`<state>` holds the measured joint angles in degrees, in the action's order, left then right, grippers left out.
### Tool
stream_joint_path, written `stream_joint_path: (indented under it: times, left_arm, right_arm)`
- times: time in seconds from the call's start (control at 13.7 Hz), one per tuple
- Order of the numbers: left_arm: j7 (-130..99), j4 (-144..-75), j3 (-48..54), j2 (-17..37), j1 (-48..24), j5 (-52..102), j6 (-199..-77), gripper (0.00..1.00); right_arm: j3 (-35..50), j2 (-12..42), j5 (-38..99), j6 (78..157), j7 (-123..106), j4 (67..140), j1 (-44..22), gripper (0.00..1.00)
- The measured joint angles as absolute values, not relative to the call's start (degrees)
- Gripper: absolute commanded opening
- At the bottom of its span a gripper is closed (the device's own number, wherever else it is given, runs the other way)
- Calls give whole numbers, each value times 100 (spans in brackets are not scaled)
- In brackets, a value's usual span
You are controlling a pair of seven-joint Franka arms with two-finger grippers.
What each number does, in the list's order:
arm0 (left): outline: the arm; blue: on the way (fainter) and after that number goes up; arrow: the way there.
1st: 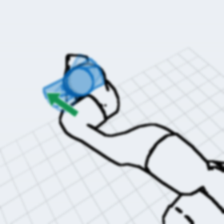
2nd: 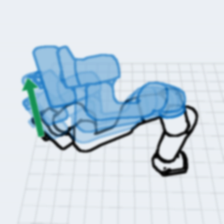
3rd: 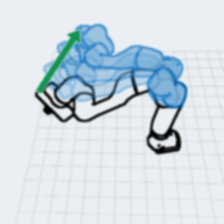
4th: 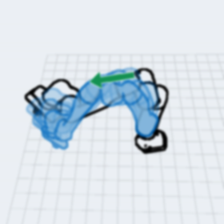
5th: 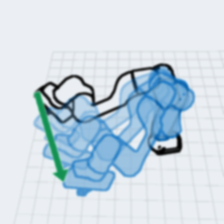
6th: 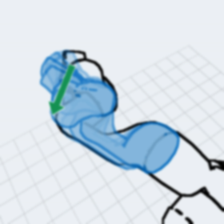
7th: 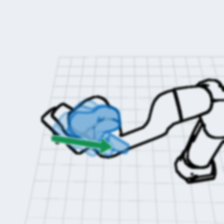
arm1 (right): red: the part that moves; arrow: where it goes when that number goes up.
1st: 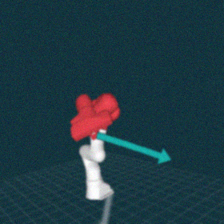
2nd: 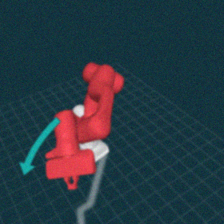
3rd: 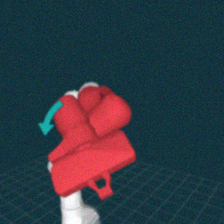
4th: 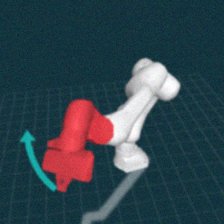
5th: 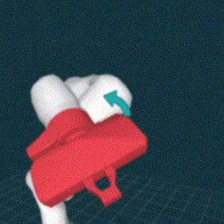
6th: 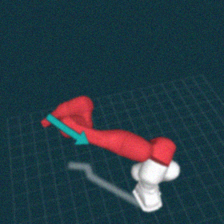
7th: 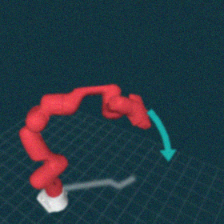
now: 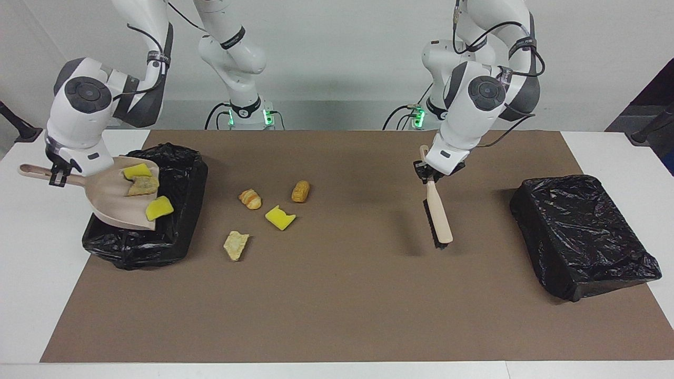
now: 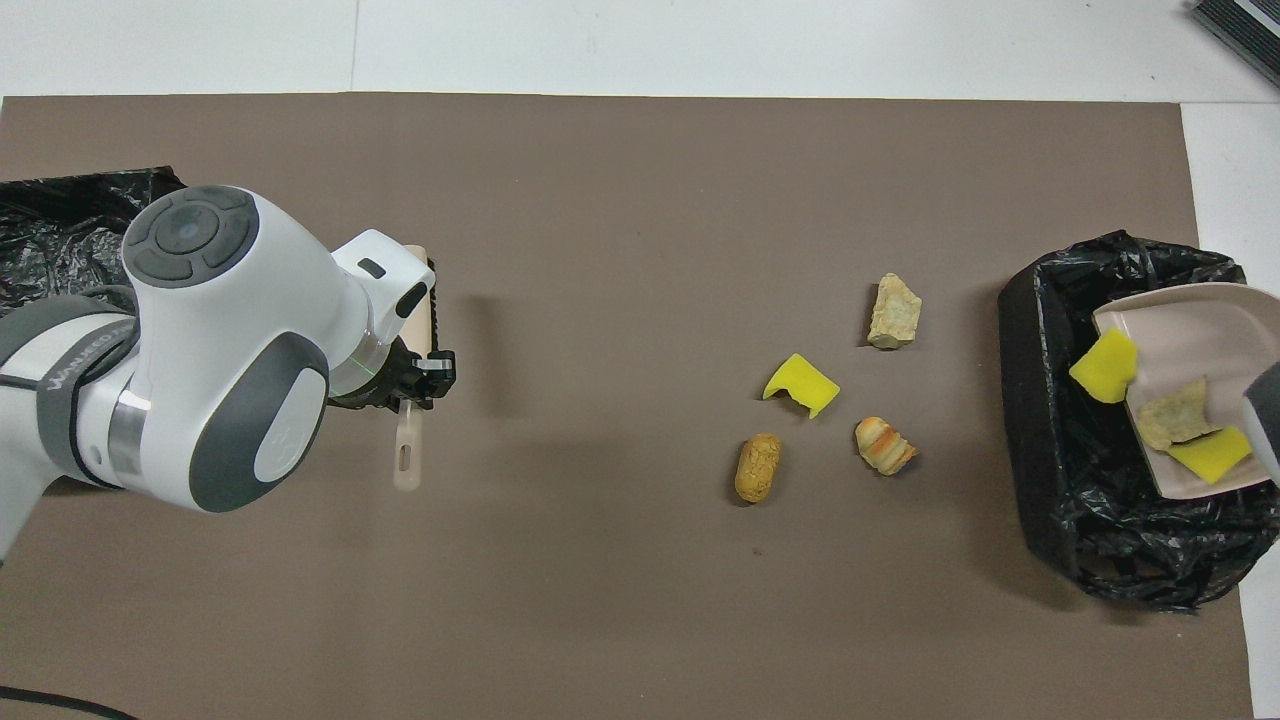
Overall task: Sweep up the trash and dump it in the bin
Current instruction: 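Tilt the dustpan with the right gripper to dump pieces into the bin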
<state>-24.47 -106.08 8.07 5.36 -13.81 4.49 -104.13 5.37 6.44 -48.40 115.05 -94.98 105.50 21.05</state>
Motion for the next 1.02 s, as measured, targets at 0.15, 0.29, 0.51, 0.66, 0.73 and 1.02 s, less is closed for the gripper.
stream_joint_path:
  times: [0.15,0.29,0.51,0.66,0.73,1.02]
  left_arm:
    - [-2447,-10608,809,536,-1381,449,-10413,0]
    - [-2447,-10608,809,536,-1381,449,-10413,0]
    - [-2447,-10608,813,536,-1381,449,-10413,0]
    - [-2447,-10608,815,536,-1381,449,-10413,0]
    - [-2447,-10608,814,536,-1381,449,-10413,0]
    - [-2447,-10608,814,536,-1381,449,-10413,0]
  right_arm:
    - [535,637,-4935,11398,-9377,10578,1946,0]
    - [537,636,-5287,11146,-9137,10608,1695,0]
    - [539,616,-5703,10758,-8922,10617,1423,0]
    - [538,572,-5873,10524,-8875,10604,1382,0]
    - [534,531,-5926,10416,-8872,10551,1385,0]
    - [518,132,-5833,10258,-9157,10001,1400,0]
